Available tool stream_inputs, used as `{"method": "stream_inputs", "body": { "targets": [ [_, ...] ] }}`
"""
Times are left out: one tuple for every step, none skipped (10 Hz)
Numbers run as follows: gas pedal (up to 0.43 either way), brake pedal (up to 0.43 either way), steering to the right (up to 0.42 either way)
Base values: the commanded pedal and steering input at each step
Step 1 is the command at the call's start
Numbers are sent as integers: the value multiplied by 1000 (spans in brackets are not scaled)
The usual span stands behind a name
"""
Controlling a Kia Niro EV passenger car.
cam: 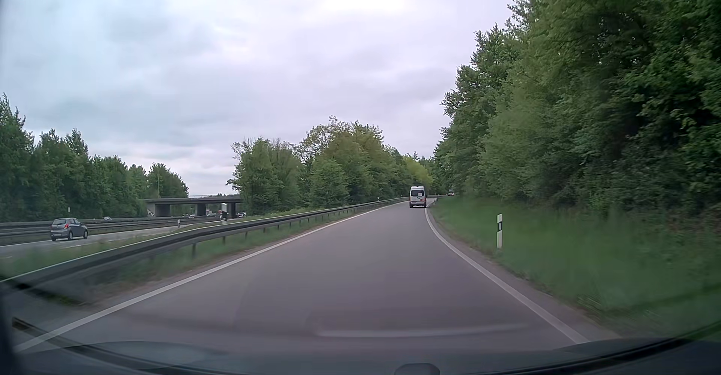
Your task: Follow the waypoints while adhering to traffic rules and regulations
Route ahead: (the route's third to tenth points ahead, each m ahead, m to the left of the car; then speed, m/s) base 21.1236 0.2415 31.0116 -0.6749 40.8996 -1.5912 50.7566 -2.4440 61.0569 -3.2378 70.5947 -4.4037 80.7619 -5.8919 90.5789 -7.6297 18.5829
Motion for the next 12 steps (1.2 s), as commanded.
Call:
{"method": "stream_inputs", "body": {
  "targets": [
    [150, 0, 10],
    [138, 0, 10],
    [138, 0, 10],
    [130, 0, 10],
    [130, 0, 10],
    [118, 0, 10],
    [118, 0, 10],
    [118, 0, 10],
    [118, 0, 10],
    [118, 0, 10],
    [118, 0, 10],
    [118, 0, 10]
  ]
}}
